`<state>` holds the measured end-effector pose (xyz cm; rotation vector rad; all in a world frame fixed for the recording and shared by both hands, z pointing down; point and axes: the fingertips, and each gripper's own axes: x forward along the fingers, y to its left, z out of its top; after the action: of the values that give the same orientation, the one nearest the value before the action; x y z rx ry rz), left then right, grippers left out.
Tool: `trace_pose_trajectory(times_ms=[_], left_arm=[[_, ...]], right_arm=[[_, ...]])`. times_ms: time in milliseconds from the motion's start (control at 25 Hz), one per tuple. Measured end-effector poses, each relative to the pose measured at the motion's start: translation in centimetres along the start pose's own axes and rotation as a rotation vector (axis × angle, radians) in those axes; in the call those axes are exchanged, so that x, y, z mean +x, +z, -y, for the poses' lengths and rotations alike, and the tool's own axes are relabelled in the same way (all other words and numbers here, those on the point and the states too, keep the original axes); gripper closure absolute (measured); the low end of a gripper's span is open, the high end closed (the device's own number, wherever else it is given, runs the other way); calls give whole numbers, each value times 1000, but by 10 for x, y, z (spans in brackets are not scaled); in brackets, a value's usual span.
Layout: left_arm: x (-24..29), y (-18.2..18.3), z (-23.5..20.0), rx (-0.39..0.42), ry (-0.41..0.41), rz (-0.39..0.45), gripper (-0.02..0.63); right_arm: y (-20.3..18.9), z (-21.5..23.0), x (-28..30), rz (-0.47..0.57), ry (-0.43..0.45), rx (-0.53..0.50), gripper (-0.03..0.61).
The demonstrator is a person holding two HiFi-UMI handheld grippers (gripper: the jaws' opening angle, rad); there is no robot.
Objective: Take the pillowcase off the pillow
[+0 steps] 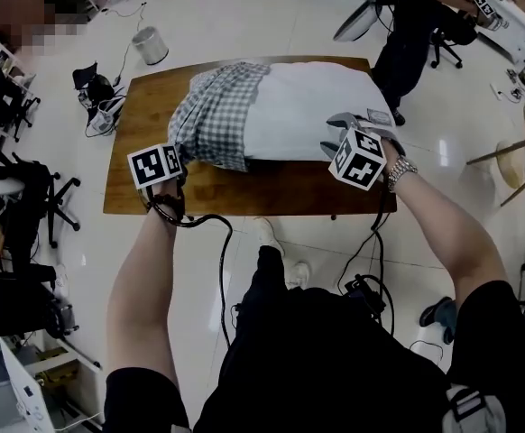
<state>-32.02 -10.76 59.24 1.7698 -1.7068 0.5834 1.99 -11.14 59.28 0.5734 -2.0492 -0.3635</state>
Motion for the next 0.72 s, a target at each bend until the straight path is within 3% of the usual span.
trace_pose_trajectory(times_ms=[160,360,720], left_arm=[[-19,19,8,39,15,71,480],[-36,31,36,120,-17,109,482],[-54,76,103,299,-165,110,477]], right_arm=[[21,-3,-19,66,33,46,371],[32,-6,-30,89,0,62,371],[63,18,-54,102,-31,73,371]])
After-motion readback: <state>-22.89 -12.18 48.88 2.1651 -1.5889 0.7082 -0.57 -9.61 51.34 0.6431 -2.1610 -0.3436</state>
